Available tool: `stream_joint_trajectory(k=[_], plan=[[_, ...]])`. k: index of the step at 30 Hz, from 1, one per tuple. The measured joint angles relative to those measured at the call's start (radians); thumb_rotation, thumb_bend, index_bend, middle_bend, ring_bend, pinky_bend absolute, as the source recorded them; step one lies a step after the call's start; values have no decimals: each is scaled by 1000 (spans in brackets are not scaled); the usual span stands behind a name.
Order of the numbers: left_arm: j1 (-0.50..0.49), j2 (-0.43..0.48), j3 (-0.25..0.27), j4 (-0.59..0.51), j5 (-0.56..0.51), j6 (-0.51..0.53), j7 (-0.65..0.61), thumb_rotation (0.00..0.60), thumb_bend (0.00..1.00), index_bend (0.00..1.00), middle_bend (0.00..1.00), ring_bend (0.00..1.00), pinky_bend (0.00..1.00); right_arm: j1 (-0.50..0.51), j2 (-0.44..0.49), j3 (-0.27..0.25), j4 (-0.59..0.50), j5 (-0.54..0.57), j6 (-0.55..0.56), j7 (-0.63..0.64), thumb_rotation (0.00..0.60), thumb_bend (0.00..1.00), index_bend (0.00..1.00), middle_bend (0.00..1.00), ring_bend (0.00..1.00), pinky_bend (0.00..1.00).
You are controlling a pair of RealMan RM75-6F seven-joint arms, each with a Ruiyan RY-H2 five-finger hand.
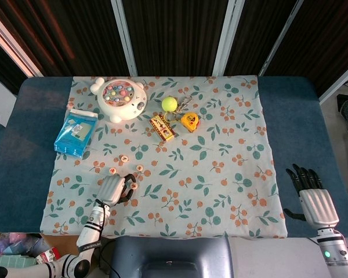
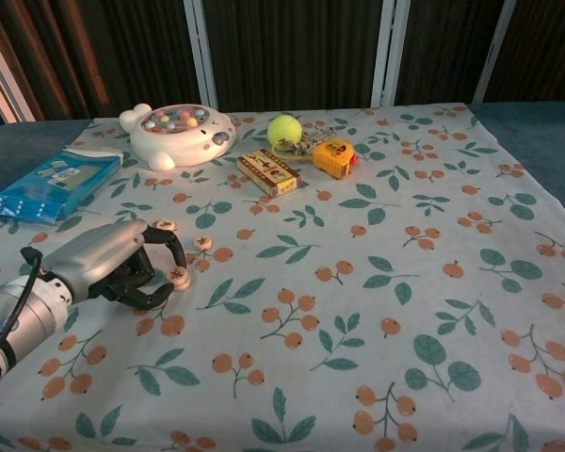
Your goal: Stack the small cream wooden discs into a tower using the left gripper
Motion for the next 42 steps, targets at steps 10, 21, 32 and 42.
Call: stream_joint_trajectory(k=[10,21,32,42], plan=[[-4,4,4,3,7,-1,-11,600,438,366,1000,1000,1000,-1,2,1,-2,4,0,0,600,115,0,0,0,0],[4,61,-34,-52,23,50,-57,600,438,352,1000,1000,1000,-1,4,1,-2,4,1,4,600,115,0,0,0,0],[-11,91,-99,72,-108,-35,-102,600,438,346,1000,1000,1000,4,-6,1,-2,9,-10,-12,600,114,0,0,0,0],[-27,52,-86,149,-124,-71,-128,600,439,345,1000,1000,1000,3,-6,4,0,16,-10,-12,600,115,0,0,0,0]])
